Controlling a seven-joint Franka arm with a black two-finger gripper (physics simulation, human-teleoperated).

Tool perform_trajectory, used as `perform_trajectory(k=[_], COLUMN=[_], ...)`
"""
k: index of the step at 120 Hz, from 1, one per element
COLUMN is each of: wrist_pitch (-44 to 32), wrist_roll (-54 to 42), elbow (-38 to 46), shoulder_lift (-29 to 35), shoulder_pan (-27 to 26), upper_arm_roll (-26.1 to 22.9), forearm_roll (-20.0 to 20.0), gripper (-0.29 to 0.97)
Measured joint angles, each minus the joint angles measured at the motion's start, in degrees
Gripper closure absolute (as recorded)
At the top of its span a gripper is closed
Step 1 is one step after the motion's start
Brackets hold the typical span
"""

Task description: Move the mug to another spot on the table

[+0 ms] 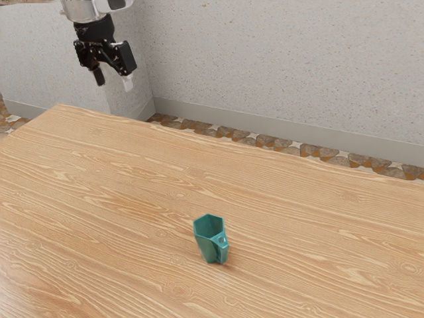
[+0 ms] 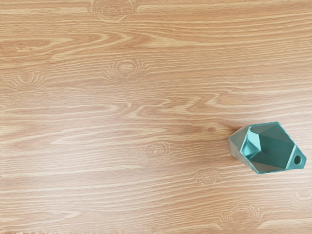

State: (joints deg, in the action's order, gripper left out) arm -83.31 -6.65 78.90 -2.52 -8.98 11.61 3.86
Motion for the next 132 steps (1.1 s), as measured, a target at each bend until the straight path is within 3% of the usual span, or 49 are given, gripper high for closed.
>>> perform_trajectory(k=[18, 32, 47, 78, 108, 132], wrist_pitch=[-0.95, -2.27, -5.10, -16.78, -24.19, -30.63], wrist_roll=[0.48, 0.90, 1.99, 4.86, 11.62, 19.27], elbow=[2.88, 11.08, 19.11, 35.52, 43.33, 45.93], shoulder_lift=[2.01, 7.71, 11.26, 16.68, 17.77, 14.34], shoulder_pan=[8.53, 14.01, 6.19, 3.19, -3.70, -7.34], upper_arm_roll=[-4.14, -8.12, -11.94, -14.82, -17.47, -19.23], forearm_roll=[-0.09, -0.09, 0.14, 1.21, 1.93, 2.09], gripper=[0.02, 0.02, 0.02, 0.02, 0.02, 0.02])
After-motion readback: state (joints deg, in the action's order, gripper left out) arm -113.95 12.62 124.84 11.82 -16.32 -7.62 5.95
